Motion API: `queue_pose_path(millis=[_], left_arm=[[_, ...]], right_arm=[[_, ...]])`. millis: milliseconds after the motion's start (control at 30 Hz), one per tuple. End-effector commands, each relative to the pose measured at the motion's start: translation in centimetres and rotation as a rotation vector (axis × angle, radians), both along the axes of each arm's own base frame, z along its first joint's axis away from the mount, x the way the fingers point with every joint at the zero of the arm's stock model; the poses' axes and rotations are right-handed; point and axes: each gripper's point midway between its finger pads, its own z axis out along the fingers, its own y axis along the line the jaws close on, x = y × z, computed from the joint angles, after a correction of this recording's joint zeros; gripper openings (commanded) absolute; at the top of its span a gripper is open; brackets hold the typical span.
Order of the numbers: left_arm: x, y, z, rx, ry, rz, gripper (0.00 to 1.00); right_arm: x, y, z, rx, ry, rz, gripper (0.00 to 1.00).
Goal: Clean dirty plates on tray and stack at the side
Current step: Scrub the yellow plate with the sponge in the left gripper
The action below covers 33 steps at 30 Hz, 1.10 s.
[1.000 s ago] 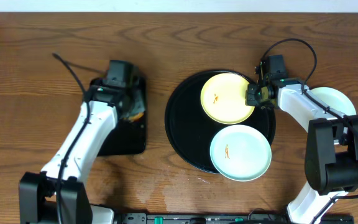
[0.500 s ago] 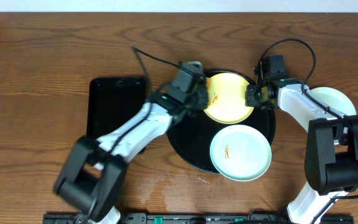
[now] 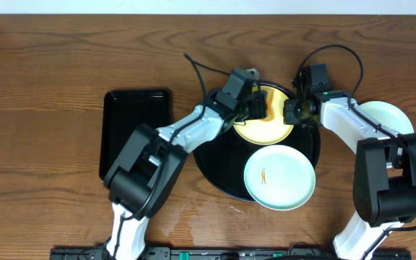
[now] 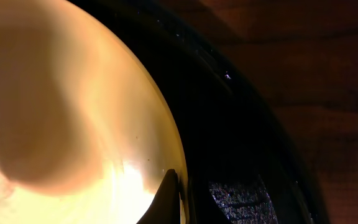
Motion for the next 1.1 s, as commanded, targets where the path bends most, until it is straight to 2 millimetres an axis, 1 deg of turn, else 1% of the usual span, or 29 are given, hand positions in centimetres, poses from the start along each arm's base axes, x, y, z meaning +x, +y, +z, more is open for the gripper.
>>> queue_pose_path(millis=[0, 33, 100, 267, 433, 467, 500, 600, 667, 700, 800, 933, 1067], left_arm=[[0.6, 0.0, -0.3, 0.015, 0.035, 0.03, 0.07], [0.8, 0.9, -1.0, 0.062, 0.039, 0.062, 0.08], [0.8, 2.1, -2.1, 0.133, 0.036, 0.083, 0.07], [0.3, 2.5, -4.2, 0.186, 0.046, 0.042, 0.07], [-0.4, 2.9, -6.8, 0.239, 0.066, -0.003, 0.07], [-0.4, 3.3, -7.3, 0.262, 0.066, -0.001, 0.07], [-0.3, 4.3, -7.7, 0.307, 0.066, 0.02, 0.07], [0.2, 7.6, -8.6, 0.484, 0.042, 0.085, 0.08], [0.6, 9.6, -8.4, 0.605, 0.016, 0.104, 0.07], [1.0, 10.9, -8.0, 0.692, -0.009, 0.121, 0.07], [2.1, 13.3, -6.4, 0.879, -0.089, 0.133, 0.07], [2.9, 14.3, -4.6, 1.009, -0.162, 0.119, 0.07], [3.2, 14.4, -3.2, 1.045, -0.169, 0.129, 0.07]], right_arm=[[-2.3, 1.0, -2.6, 0.003, 0.095, 0.054, 0.01], [-2.4, 1.0, -2.6, 0.003, 0.098, 0.053, 0.01], [-2.3, 1.0, -2.6, 0.003, 0.098, 0.053, 0.01], [-2.4, 1.0, -2.6, 0.003, 0.099, 0.053, 0.01], [-2.7, 1.0, -2.7, 0.001, 0.112, 0.053, 0.01], [-2.7, 1.0, -2.7, 0.001, 0.113, 0.053, 0.01], [-2.7, 0.9, -2.7, 0.001, 0.113, 0.053, 0.01], [-2.7, 1.0, -2.7, 0.001, 0.113, 0.053, 0.01], [-2.7, 1.0, -2.7, 0.001, 0.113, 0.053, 0.01], [-2.7, 1.0, -2.7, 0.001, 0.113, 0.053, 0.01], [-2.7, 1.0, -2.7, 0.001, 0.113, 0.053, 0.01], [-2.8, 0.9, -2.7, 0.0, 0.116, 0.053, 0.01], [-2.8, 0.9, -2.7, 0.0, 0.118, 0.053, 0.01]])
